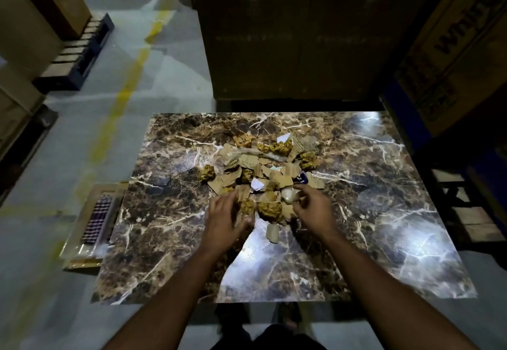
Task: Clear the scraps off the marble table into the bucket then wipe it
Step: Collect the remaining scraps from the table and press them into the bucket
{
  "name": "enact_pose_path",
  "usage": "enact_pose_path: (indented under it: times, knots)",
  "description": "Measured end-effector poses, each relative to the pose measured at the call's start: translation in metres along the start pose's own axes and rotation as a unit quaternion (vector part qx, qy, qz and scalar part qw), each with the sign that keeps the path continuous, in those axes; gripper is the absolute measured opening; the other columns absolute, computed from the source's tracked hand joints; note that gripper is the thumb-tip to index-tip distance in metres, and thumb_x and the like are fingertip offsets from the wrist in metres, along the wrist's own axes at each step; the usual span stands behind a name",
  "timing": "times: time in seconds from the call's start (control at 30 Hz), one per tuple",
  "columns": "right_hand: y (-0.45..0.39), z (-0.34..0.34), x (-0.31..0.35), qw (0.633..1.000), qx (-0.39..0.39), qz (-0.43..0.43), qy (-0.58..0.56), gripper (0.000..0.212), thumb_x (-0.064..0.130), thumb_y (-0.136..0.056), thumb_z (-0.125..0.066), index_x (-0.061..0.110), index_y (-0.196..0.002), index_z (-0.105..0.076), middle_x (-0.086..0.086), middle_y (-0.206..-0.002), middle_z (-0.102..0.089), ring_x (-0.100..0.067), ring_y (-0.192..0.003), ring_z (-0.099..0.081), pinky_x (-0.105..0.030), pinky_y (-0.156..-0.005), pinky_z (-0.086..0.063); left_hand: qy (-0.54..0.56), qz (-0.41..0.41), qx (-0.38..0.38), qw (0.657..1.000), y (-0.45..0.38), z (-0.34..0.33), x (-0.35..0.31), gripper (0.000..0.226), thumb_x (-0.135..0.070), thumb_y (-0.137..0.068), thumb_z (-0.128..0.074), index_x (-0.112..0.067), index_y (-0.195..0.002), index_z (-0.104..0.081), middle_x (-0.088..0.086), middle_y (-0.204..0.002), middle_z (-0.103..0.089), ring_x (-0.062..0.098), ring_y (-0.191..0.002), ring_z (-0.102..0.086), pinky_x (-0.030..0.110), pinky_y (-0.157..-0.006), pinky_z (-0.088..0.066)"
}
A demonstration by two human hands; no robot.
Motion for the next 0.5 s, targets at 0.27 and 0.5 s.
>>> enact_pose_path:
  times: [0.27, 0.5]
  knots:
    - [-0.021, 0.002, -0.036, 0.998, 0.005, -0.041, 0.052, 0.065, 0.067, -0.088, -0.055, 0.049, -0.149, -0.041, -0.004, -0.164, -0.028, -0.034, -0.148, -0.022, -0.063, -0.116, -0.028, 0.080, 0.090, -0.067, 0.990, 0.012, -0.005, 0.037, 0.084, -0.063, -0.088, -0.056, -0.039, -0.157, -0.015, -0.002, -0.168, -0.007, 0.029, -0.152, -0.010, 0.060, -0.117, -0.020]
    - [0.003, -0.061, -0.001, 0.997, 0.014, 0.000, 0.075, 0.068, 0.085, -0.084, -0.033, 0.062, -0.148, -0.030, 0.007, -0.170, -0.007, -0.029, -0.155, -0.002, -0.062, -0.122, 0.001, 0.194, 0.053, -0.079, 0.976, 0.003, -0.041, -0.008, 0.060, -0.056, -0.099, -0.050, -0.049, -0.153, -0.025, -0.020, -0.165, -0.006, 0.011, -0.152, -0.012, 0.036, -0.114, -0.026]
Point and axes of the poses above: each hand's wrist, its own y-axis away from the middle knuckle, its own z-axis out of the back of the hand, x = y × z, the point moved 6 cm from there along -y, towards the middle knuckle
